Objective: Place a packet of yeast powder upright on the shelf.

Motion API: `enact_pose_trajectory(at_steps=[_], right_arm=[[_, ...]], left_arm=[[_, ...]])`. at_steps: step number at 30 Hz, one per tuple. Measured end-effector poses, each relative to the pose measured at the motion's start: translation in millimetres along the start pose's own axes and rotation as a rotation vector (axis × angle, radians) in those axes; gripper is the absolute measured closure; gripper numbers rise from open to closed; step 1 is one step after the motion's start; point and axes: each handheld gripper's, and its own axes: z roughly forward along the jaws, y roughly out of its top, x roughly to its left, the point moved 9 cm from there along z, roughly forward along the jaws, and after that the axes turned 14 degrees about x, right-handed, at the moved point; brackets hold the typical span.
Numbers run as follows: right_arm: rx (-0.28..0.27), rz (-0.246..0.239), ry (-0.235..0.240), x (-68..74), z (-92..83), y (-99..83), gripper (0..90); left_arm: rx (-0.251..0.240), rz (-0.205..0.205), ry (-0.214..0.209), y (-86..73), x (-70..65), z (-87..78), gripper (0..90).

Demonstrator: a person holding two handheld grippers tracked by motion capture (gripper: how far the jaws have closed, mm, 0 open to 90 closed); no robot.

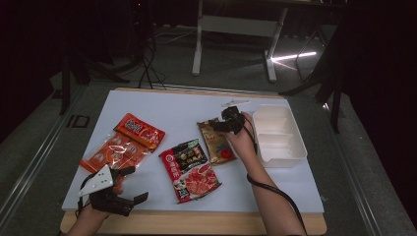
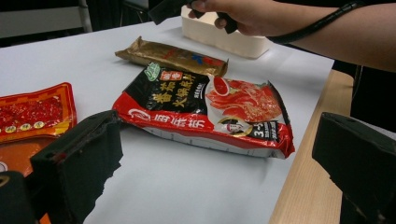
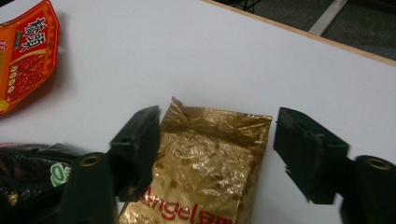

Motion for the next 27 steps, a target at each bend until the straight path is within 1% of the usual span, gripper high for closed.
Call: enact_pose_trajectory(at_steps=[1, 2, 3, 4, 6, 7, 10, 12, 13, 14, 15, 16, 17, 18, 20, 21, 26, 27], right_arm=[[0.002, 0.003, -0.006, -1.6, 3.6, 1.6, 35.5], [0.008, 0.007, 0.003, -1.7, 5.7, 2.1, 38.3], [0.008, 0.007, 0.003, -1.7, 5.7, 2.1, 38.3], [0.016, 0.001, -0.012, -3.4, 10.6, 3.1, 38.8], [0.024, -0.003, -0.015, -4.2, 13.6, 3.3, 38.8], [0.033, 0.007, -0.017, -5.9, 18.9, 3.6, 38.8], [0.039, 0.016, -0.014, -7.7, 23.1, 3.7, 38.8], [0.048, 0.031, -0.030, -13.6, 28.5, 2.5, 38.8], [0.048, 0.031, -0.030, -13.6, 28.5, 2.5, 38.8], [0.051, 0.041, -0.032, -15.6, 30.6, 1.8, 38.9], [0.066, 0.049, -0.032, -19.0, 35.2, -0.4, 38.9], [0.066, 0.049, -0.032, -19.0, 35.2, -0.4, 38.9], [0.077, 0.051, -0.031, -20.2, 37.6, -2.0, 38.8], [0.087, 0.057, -0.035, -21.5, 39.8, -3.5, 38.8], [0.099, 0.072, -0.028, -23.8, 43.8, -5.6, 38.4], [0.103, 0.079, -0.033, -26.0, 46.9, -6.1, 38.4], [0.127, 0.084, -0.038, -28.4, 53.3, -9.2, 38.4], [0.133, 0.089, -0.030, -29.2, 56.0, -10.5, 38.5]], left_arm=[[-0.007, -0.001, 0.000, 0.8, 0.1, -0.4, 2.1], [-0.007, -0.001, 0.000, 0.8, 0.1, -0.4, 2.0], [-0.005, -0.003, -0.001, 0.3, 0.0, -0.2, 2.0], [-0.001, -0.002, -0.002, -0.3, 0.0, -0.1, 2.0], [-0.002, -0.005, -0.004, -0.1, -0.1, -0.5, 2.0], [-0.005, -0.005, -0.007, 0.4, -0.3, -0.8, 2.0], [-0.001, -0.005, -0.012, -0.5, -1.3, -0.4, 2.0], [-0.005, -0.007, -0.014, 0.1, -1.4, -0.8, 2.1], [-0.005, -0.007, -0.014, 0.1, -1.4, -0.8, 2.0], [-0.006, -0.008, -0.014, 0.1, -1.4, -0.7, 2.0], [-0.003, -0.009, -0.014, -0.4, -1.4, -0.5, 2.0], [0.000, -0.008, -0.014, -0.9, -1.3, -0.4, 2.0], [-0.001, -0.011, -0.016, -0.8, -1.2, -0.4, 2.1], [-0.004, -0.013, -0.018, -0.5, -1.1, -0.7, 2.1], [-0.007, -0.018, -0.018, -0.4, -0.5, -0.7, 2.0], [-0.004, -0.019, -0.019, -0.8, -0.4, -0.6, 2.0], [-0.004, -0.020, -0.019, -0.9, -0.1, -0.4, 2.0], [0.000, -0.021, -0.021, -1.5, 0.0, 0.1, 2.0]])
